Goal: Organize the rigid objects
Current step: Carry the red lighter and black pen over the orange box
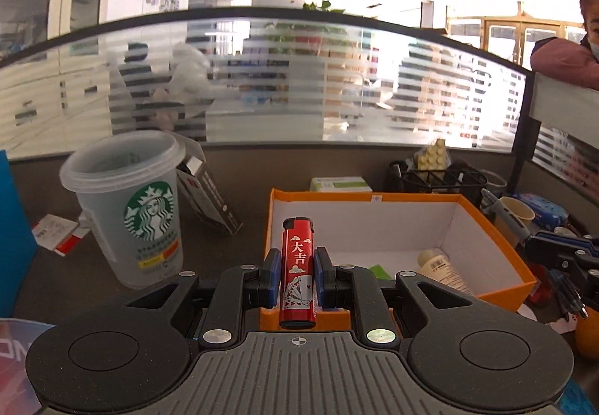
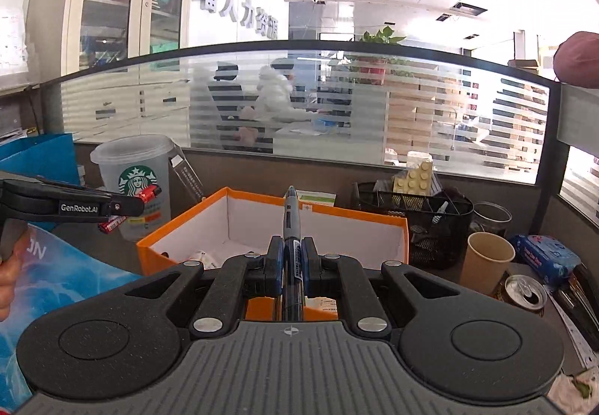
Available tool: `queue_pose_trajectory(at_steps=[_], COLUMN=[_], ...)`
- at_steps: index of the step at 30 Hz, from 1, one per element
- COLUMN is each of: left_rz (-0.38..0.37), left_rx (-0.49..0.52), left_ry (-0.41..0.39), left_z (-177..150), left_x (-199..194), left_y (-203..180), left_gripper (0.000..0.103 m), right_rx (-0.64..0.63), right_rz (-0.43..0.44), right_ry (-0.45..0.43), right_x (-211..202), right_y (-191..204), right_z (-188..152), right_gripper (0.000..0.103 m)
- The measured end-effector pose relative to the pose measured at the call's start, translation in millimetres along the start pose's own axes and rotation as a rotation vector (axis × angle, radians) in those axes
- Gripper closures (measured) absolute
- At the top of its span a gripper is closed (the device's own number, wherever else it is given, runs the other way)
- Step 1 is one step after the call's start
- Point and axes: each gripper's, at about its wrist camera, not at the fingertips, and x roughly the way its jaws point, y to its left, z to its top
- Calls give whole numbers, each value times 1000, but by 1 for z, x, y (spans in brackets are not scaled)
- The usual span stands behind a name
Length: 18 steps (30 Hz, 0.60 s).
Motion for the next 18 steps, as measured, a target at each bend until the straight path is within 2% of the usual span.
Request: queue_pose_trajectory(at_steps=[5,9,13,18], left_rz=[1,-5,-35,-48], left_rx=[-2,20,12,8], left_ry=[49,88,143,200], left_z=[19,26,23,9], left_x=[37,64,91,115], left_y=[-1,-9,-18,-22], left_gripper=[87,87,87,87], right_rx=[4,65,121,117], right_rz=[16,52,66,63], right_ry=[44,93,143,203], right_x=[34,63,92,117], right_y=[-11,-27,-37,-33], right_z=[16,25,21,11], right_gripper=[94,94,94,94])
